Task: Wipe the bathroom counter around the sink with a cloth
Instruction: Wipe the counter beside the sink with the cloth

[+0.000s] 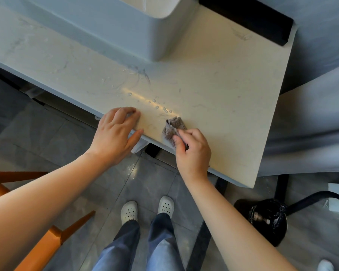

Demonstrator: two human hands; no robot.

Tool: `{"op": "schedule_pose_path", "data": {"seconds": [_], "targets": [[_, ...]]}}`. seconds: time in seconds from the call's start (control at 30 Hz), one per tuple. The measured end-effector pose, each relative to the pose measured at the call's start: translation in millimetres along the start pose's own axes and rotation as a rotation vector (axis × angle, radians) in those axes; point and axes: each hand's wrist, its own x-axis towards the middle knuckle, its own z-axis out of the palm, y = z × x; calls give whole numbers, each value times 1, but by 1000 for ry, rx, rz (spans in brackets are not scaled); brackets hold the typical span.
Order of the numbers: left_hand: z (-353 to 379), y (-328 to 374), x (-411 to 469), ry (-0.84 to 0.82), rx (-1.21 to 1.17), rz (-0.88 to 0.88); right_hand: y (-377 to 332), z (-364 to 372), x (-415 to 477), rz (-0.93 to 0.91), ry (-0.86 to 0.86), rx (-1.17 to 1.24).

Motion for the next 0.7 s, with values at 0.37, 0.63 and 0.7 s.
{"op": "schedule_pose_path", "data": {"seconds": [0.37,0.63,0.7], "targets": [[-4,-31,13,29,101,0,-25,-34,33,176,59,252],[0,-47,11,31,-4,7,14,3,96,257,128,-20],[1,-49,11,38,-9,13,13,13,95,243,130,-44]]}}
